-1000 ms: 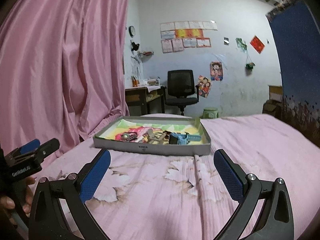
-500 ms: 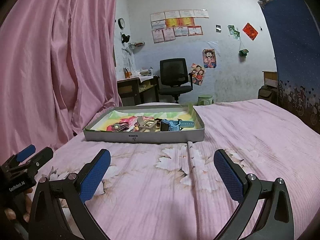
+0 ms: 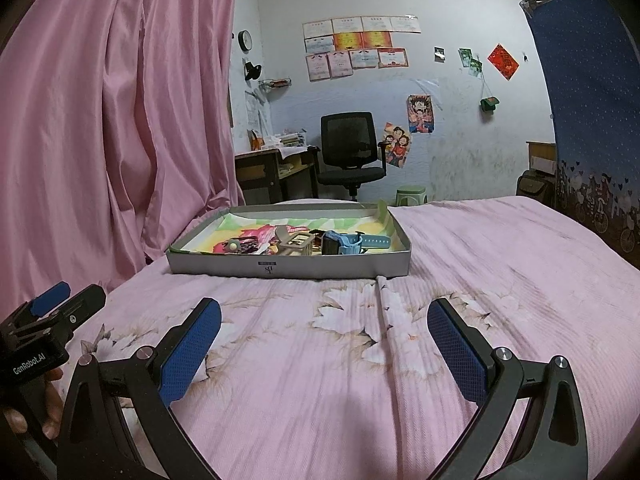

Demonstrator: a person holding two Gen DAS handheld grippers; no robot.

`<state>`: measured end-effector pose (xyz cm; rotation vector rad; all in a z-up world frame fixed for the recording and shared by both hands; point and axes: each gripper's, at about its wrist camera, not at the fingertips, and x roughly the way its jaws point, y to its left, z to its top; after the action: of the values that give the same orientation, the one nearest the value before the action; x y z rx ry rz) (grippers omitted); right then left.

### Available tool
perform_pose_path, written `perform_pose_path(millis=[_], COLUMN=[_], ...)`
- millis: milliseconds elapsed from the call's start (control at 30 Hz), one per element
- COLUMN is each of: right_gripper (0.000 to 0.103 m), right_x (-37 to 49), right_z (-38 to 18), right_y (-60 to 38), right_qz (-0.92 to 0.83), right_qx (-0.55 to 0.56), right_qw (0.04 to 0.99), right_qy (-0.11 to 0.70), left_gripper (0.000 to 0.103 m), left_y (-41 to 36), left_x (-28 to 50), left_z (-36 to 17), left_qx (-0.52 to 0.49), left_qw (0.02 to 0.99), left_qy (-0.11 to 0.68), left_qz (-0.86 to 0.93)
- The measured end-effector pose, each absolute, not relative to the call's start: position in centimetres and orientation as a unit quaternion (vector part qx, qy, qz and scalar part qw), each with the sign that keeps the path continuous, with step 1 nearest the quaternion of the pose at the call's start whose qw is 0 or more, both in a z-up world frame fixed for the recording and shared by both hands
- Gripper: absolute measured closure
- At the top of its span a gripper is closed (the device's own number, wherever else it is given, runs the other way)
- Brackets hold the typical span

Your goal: Organize jewelry

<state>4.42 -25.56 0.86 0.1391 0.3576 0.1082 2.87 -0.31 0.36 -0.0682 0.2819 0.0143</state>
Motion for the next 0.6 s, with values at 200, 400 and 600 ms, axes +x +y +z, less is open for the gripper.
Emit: perform_pose_path(millis=[200,400,600], right_gripper=[0.001,0.001,0.001], right_x=[4.42,4.41,4.42], right_z=[0.87,0.87,0.86], right_y=[-25.57,-25.55,-25.53], right_qz=[0.054,0.054,0.053], right_qx=[0.069,0.069,0.069], right_qw=[0.980,0.980,0.980], right_qy=[0.177,0.177,0.177], left_gripper=[0.000,0.000,0.000], left_y=[-0.34,-0.48,-0.43], left_x=[2.87,2.79,2.80], left_z=[0.38,0.31,0.31], left_qx=[-0.033,-0.032,-0.032], left_qw=[0.990,0.990,0.990], left_qy=[0.140,0.139,0.139], left_qz=[0.007,0.007,0.006])
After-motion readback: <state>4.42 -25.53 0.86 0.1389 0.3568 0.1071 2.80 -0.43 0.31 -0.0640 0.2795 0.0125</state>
